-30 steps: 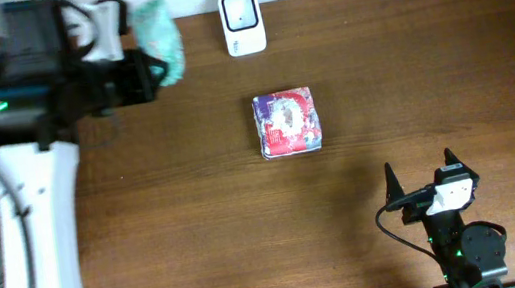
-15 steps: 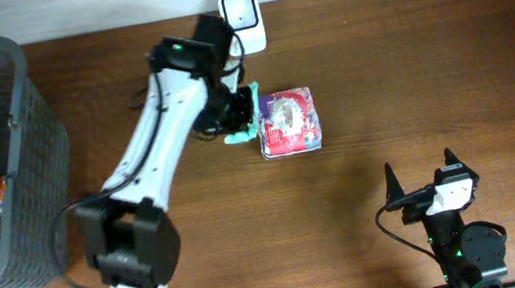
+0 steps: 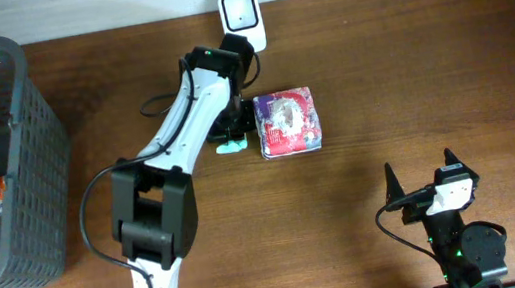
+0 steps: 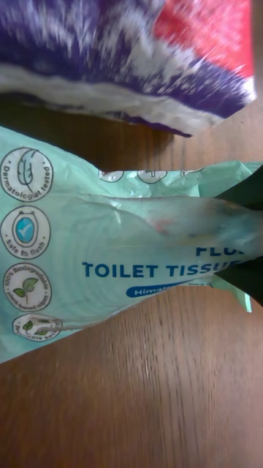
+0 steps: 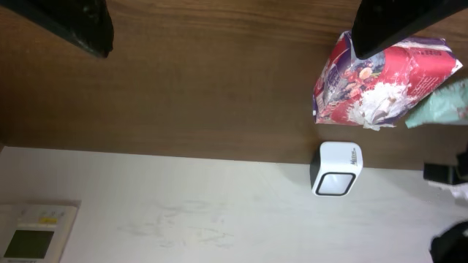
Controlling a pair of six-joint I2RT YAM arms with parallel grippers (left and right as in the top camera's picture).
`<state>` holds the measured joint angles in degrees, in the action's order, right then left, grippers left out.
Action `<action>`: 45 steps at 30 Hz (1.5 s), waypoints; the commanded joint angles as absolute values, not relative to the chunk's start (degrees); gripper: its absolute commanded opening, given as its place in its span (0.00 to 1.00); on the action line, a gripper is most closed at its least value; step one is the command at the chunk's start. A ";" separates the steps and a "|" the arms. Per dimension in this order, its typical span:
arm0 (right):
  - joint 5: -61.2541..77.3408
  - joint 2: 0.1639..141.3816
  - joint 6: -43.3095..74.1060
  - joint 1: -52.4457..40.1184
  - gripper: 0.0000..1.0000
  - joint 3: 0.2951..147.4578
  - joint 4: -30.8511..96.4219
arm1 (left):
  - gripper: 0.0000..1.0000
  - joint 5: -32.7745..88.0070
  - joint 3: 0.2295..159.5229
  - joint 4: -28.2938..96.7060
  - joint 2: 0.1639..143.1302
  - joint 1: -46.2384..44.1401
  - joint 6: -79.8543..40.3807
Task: Scan the item barcode
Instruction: 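Place the green tissue pack left of the pink-purple package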
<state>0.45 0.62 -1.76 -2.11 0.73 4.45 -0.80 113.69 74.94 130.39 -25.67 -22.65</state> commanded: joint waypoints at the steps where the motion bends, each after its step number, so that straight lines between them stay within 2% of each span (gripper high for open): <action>1: -0.03 0.25 -1.91 -1.85 0.99 0.32 4.69 | 0.01 0.58 114.37 74.70 131.48 -27.09 -24.82; 4: -0.05 0.25 -1.91 -1.85 0.99 0.32 4.69 | 0.04 1.39 114.37 74.19 131.48 -29.10 -24.82; 10: -0.03 0.25 -1.91 -1.85 0.99 0.32 4.69 | 0.00 7.73 114.48 72.12 131.46 -30.85 -24.80; 18: -0.03 0.25 -1.91 -1.85 0.99 0.32 4.69 | 0.00 -2.87 114.48 76.90 131.46 -26.35 -24.77; 29: -0.05 0.25 -1.91 -1.85 0.99 0.32 4.69 | 0.27 -2.79 115.22 77.89 131.46 -25.32 -23.05; 32: -0.03 0.25 -1.91 -1.85 0.99 0.32 4.69 | 0.29 -2.81 119.26 81.43 131.46 -25.32 -22.20; 37: -0.03 0.25 -1.91 -1.85 0.98 0.32 4.69 | 0.29 -2.83 134.89 90.41 131.46 -23.94 -19.00; 38: -0.03 0.25 -1.91 -1.85 0.99 0.32 4.69 | 0.51 -2.83 139.87 92.79 131.46 -23.27 -16.84; 39: -0.03 0.25 -1.91 -1.85 0.99 0.32 4.69 | 0.79 -2.85 142.71 94.21 131.46 -22.81 -16.05; 40: -0.03 0.25 -1.91 -1.85 0.99 0.32 4.69 | 0.89 -2.85 146.47 96.23 131.46 -22.20 -15.20; 41: -0.03 0.25 -1.91 -1.85 0.99 0.32 4.69 | 0.97 -2.50 149.73 96.75 131.33 -21.41 -13.37; 42: -0.03 0.25 -1.91 -1.85 0.99 0.32 4.69 | 0.99 -2.42 152.05 96.73 130.23 -20.51 -12.01; 45: -0.03 0.25 -1.91 -1.85 0.99 0.32 4.69 | 0.99 -2.44 155.98 96.73 125.84 -17.15 -11.81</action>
